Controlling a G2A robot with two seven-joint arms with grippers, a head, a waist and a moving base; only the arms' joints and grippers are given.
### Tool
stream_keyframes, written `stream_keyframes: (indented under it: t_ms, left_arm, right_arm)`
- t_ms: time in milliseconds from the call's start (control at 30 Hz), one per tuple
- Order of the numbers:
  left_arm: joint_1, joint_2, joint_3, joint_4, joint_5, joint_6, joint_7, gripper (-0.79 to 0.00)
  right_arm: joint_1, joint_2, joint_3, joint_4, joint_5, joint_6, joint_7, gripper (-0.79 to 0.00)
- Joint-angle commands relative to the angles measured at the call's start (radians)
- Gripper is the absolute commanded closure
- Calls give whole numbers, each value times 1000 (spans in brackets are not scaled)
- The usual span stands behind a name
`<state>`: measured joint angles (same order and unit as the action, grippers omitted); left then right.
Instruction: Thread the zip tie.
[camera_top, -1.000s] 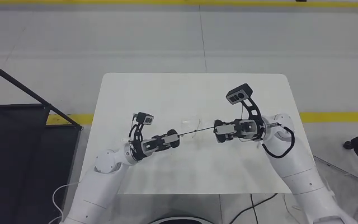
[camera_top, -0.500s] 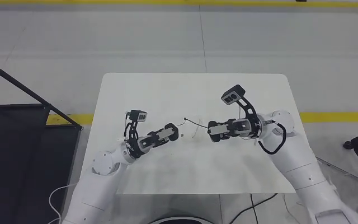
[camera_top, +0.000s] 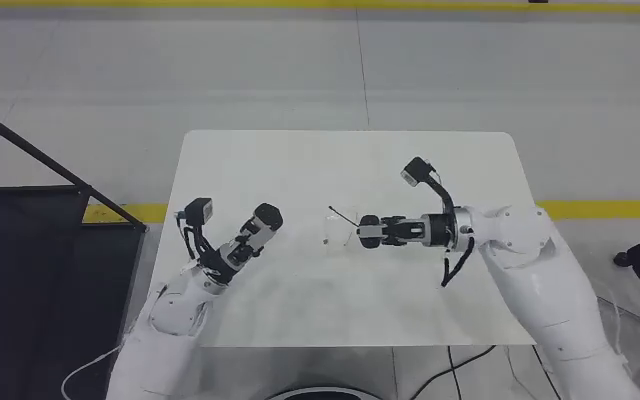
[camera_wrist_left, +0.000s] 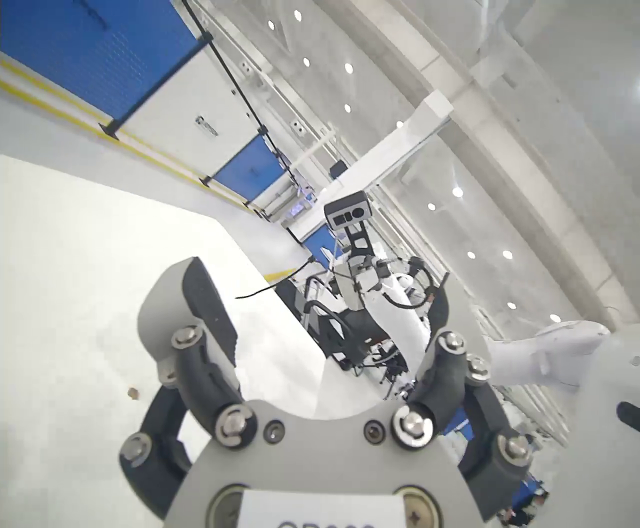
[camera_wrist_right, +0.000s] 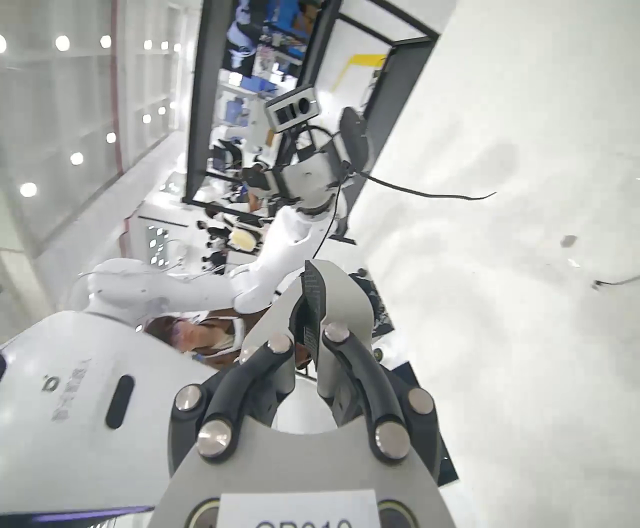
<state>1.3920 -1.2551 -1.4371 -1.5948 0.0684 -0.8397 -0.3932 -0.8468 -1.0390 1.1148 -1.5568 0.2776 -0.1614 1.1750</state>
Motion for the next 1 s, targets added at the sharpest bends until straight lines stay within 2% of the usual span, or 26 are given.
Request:
stream_keyframes:
  t_ms: [0, 133, 500, 600, 700, 833, 967]
  left_arm:
    - [11, -5, -2, -10, 82, 1, 94, -785]
    - [23, -14, -16, -18, 233, 28, 245, -785]
    - [22, -15, -16, -24, 243, 41, 250, -785]
    - [25, -19, -13, -36, 299, 74, 312, -785]
    - [28, -23, -6, -37, 342, 88, 362, -785]
    - [26, -26, 5, -22, 401, 96, 407, -785]
    - [23, -27, 12, -13, 417, 102, 417, -785]
  right_arm:
    - [-25, 6, 2, -56, -127, 62, -74, 0]
    - [-55, 9, 9, -97, -173, 103, -135, 0]
    - [-61, 9, 4, -108, -183, 91, -136, 0]
    - [-72, 15, 1, -163, -306, 148, -170, 0]
    - [-83, 21, -15, -244, -476, 270, -197, 0]
    - [-92, 26, -77, -366, -747, 433, -190, 0]
    - [-81, 23, -142, -411, -936, 563, -155, 0]
